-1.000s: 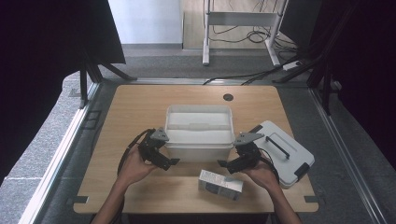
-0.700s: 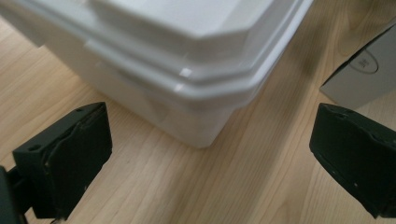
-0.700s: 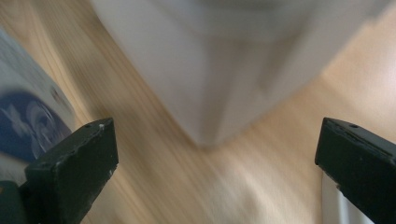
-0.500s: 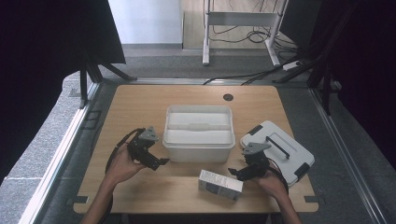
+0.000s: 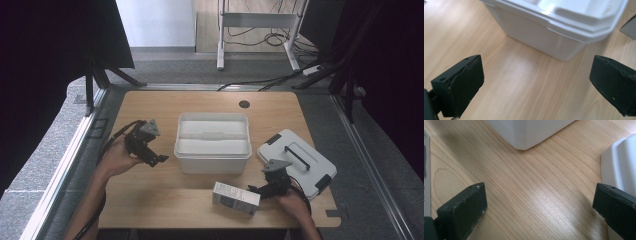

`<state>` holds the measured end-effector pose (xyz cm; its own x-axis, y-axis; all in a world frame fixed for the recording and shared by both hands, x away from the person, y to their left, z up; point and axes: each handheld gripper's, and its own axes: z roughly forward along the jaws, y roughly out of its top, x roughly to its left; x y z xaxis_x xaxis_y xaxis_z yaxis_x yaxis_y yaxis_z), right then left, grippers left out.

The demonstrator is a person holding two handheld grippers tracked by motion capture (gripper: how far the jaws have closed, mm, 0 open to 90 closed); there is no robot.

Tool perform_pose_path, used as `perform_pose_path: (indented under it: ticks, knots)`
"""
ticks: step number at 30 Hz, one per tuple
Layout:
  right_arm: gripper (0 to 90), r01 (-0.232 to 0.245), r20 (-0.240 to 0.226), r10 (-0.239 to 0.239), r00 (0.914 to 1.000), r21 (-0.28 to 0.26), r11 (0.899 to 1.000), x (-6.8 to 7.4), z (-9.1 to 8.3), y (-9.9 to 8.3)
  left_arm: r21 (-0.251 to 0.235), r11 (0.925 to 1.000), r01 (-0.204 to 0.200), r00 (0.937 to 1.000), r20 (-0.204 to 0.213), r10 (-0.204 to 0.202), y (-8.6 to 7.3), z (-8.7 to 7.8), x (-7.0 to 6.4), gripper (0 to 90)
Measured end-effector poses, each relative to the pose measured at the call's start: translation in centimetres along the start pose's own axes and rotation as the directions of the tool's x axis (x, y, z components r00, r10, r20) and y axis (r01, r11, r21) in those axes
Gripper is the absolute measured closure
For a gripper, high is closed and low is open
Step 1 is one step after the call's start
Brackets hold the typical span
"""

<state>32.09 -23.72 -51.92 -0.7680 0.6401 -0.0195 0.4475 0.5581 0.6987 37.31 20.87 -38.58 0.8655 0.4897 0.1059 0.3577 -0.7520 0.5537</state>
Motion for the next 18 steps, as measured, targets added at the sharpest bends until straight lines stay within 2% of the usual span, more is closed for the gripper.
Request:
perform_pose_path:
  ticks: [6, 10, 13, 18]
  knots:
    - [0.0, -0.016, -0.012, 0.016, 0.9998, 0.009, 1.0, -0.2, 0.1, 0.0, 0.044, 0.9982, -0.041, 0.999, 0.017, 0.041, 2.3, -1.2, 1.9, 0.0]
    - [0.0, -0.017, -0.012, 0.017, 0.9998, 0.009, 1.0, -0.2, 0.1, 0.0, 0.061, 0.995, -0.08, 0.9963, 0.037, 0.078, 4.6, -1.7, 2.7, 0.3]
    - [0.0, -0.016, -0.011, 0.016, 0.9998, 0.009, 1.0, -0.2, 0.1, 0.0, 0.061, 0.9906, -0.122, 0.9916, 0.051, 0.119, 6.2, -1.6, 2.7, 1.6]
    - [0.0, -0.019, -0.012, 0.019, 0.9997, 0.008, 1.0, -0.2, 0.0, 0.0, 0.083, 0.9764, -0.199, 0.9778, 0.082, 0.193, 9.1, -0.7, 2.2, 7.2]
